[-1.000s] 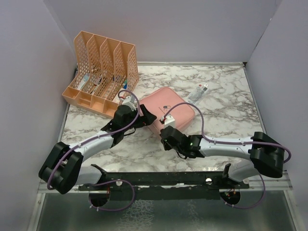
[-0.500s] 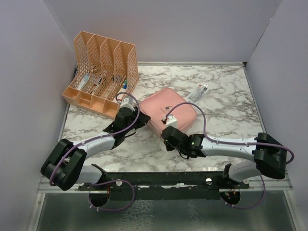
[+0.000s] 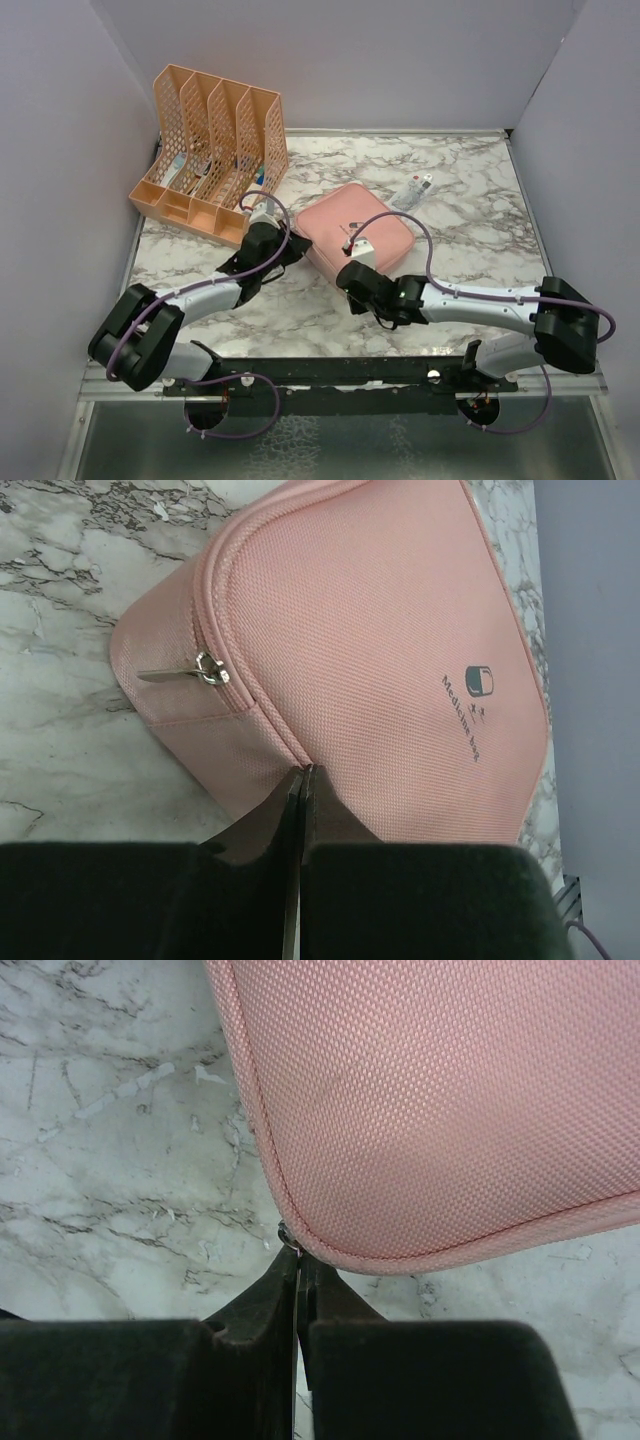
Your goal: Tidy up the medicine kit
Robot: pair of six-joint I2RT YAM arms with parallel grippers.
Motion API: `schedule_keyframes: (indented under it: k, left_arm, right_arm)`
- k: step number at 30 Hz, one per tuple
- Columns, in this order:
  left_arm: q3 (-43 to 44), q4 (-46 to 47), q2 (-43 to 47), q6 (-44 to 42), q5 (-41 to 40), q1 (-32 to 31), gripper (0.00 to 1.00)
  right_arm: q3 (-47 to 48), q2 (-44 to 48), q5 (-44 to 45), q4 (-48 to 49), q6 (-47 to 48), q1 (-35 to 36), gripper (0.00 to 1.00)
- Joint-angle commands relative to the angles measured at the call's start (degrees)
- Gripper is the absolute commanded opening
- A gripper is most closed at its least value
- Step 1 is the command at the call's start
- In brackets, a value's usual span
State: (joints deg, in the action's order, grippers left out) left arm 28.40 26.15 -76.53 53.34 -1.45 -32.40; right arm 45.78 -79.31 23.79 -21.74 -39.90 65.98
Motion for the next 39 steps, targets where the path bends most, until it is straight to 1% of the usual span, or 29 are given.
schedule_keyframes:
  k: [1, 8, 10, 11, 12, 15, 17, 20, 24, 28, 30, 31, 35, 39]
  left_arm:
    - [1.55, -1.71, -2.16, -2.03, -5.66, 0.31, 0.0]
    - [2.94, -1.92, -3.45, -3.86, -5.24, 0.41, 0.0]
    - [3.63, -1.89, -3.74, -5.0, -2.71, 0.41, 0.0]
    - [4.04, -1.97, -3.78, -5.56, 0.17, 0.41, 0.0]
    - [4.26, -1.98, -3.68, -5.52, 1.8, 0.41, 0.07]
    - [3.21, -1.9, -1.92, -3.89, 3.1, 0.41, 0.35]
    - [2.25, -1.89, -0.01, -3.16, 3.06, 0.41, 0.46]
    - [1.34, -1.77, 1.23, -1.53, 3.66, 0.4, 0.54]
    - [2.13, -1.08, -0.45, 0.7, 6.67, 0.38, 0.61]
    - [2.87, 0.78, -2.72, 2.99, 8.35, 0.31, 0.61]
    - [3.12, 1.03, -3.65, 3.86, 8.25, 0.32, 0.57]
    - [3.21, 1.16, -3.99, 3.91, 7.92, 0.31, 0.54]
    - [3.66, 0.97, -5.09, 2.72, 4.53, 0.31, 0.33]
    - [4.64, 0.75, -6.78, 2.12, 2.93, 0.32, 0.24]
  right_arm:
    - [-0.32, 1.93, -2.29, -10.75, -0.97, 0.6, 0.01]
    - [-0.57, 2.54, -1.48, -15.25, -2.27, 0.61, 0.01]
    - [-0.91, 3.39, -2.61, -14.13, -1.46, 0.61, 0.01]
    - [-0.96, 3.65, -3.3, -13.2, -0.97, 0.56, 0.01]
    - [-0.81, 3.61, -3.79, -12.48, -0.67, 0.56, 0.01]
    - [0.41, 2.43, -4.77, -10.91, -0.3, 0.59, 0.01]
    - [1.31, 1.41, -4.9, -10.3, -0.26, 0.61, 0.01]
    - [2.31, 0.25, -5.13, -9.14, 0.12, 0.6, 0.01]
    - [2.89, -0.46, -6.07, -7.13, 1.22, 0.57, 0.01]
    - [2.85, -0.52, -6.84, -4.31, 2.53, 0.6, 0.01]
    - [2.59, -0.5, -7.17, -3.02, 3.07, 0.59, 0.01]
    - [2.56, -0.62, -7.35, -2.81, 3.16, 0.63, 0.01]
    - [2.52, -0.83, -7.95, -4.77, 2.07, 0.57, 0.01]
    - [1.31, 1.42, -9.62, -7.56, 1.3, 0.57, 0.01]
